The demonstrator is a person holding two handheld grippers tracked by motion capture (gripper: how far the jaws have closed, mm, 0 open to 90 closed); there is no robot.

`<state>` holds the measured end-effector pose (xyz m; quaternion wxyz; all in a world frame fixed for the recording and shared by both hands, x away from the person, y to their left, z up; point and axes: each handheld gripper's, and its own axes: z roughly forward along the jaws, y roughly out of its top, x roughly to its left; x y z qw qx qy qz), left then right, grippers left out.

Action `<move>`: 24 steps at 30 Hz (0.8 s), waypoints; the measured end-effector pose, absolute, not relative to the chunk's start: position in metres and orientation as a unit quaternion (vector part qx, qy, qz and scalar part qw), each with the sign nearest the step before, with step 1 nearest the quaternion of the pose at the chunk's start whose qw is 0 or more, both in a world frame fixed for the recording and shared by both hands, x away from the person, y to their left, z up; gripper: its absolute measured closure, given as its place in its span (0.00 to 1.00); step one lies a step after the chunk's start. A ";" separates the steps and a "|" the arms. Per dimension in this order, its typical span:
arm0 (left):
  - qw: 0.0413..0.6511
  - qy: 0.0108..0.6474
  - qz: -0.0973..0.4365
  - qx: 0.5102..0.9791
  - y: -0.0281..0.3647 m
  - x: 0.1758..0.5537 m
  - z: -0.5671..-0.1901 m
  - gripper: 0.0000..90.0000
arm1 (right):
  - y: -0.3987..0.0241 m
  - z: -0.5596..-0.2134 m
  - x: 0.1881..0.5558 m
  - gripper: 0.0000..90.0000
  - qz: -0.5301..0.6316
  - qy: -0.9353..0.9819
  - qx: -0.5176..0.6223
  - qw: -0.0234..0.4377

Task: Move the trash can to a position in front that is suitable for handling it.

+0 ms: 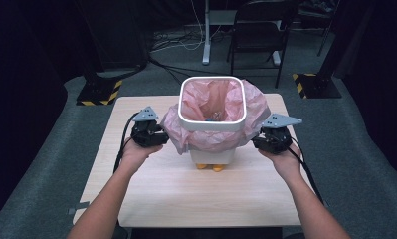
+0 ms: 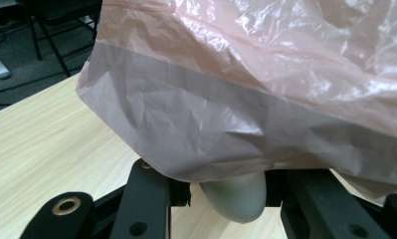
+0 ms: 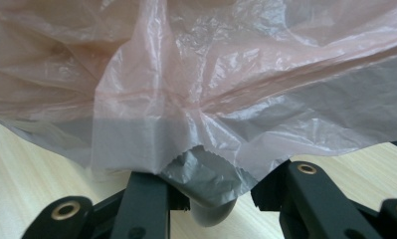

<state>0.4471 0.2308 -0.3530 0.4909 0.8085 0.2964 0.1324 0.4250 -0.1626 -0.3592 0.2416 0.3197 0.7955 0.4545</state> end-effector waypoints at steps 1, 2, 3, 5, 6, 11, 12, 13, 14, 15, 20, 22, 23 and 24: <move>0.492 0.295 0.134 0.808 0.232 0.445 -0.353 0.74 | -0.161 -0.358 0.423 0.73 0.453 0.797 0.317 0.242; 0.493 0.295 0.133 0.808 0.234 0.443 -0.353 0.74 | -0.159 -0.357 0.419 0.73 0.453 0.798 0.314 0.242; 0.492 0.295 0.135 0.808 0.235 0.441 -0.352 0.74 | -0.158 -0.356 0.417 0.73 0.454 0.799 0.312 0.243; 0.491 0.293 0.137 0.809 0.237 0.437 -0.351 0.74 | -0.157 -0.356 0.416 0.73 0.454 0.799 0.310 0.244; 0.492 0.292 0.138 0.809 0.238 0.435 -0.351 0.74 | -0.155 -0.355 0.412 0.73 0.454 0.800 0.308 0.244; 0.493 0.291 0.138 0.808 0.243 0.425 -0.352 0.74 | -0.152 -0.355 0.406 0.73 0.453 0.802 0.303 0.244; 0.492 0.290 0.139 0.809 0.244 0.423 -0.352 0.74 | -0.151 -0.354 0.402 0.73 0.454 0.802 0.301 0.243; 0.492 0.289 0.139 0.809 0.244 0.421 -0.352 0.74 | -0.151 -0.354 0.401 0.73 0.455 0.802 0.299 0.244; 0.493 0.288 0.141 0.809 0.245 0.419 -0.353 0.74 | -0.151 -0.354 0.401 0.73 0.455 0.802 0.299 0.244; 0.494 0.288 0.141 0.808 0.246 0.417 -0.353 0.74 | -0.150 -0.355 0.399 0.73 0.456 0.802 0.298 0.244; 0.491 0.286 0.145 0.810 0.249 0.408 -0.354 0.74 | -0.146 -0.356 0.391 0.73 0.454 0.804 0.292 0.249; 0.494 0.286 0.144 0.809 0.251 0.406 -0.355 0.74 | -0.144 -0.357 0.388 0.73 0.456 0.804 0.292 0.246; 0.495 0.287 0.143 0.808 0.252 0.404 -0.356 0.74 | -0.144 -0.358 0.387 0.73 0.457 0.804 0.292 0.245; 0.494 0.288 0.143 0.808 0.252 0.403 -0.356 0.74 | -0.143 -0.358 0.385 0.73 0.456 0.804 0.291 0.246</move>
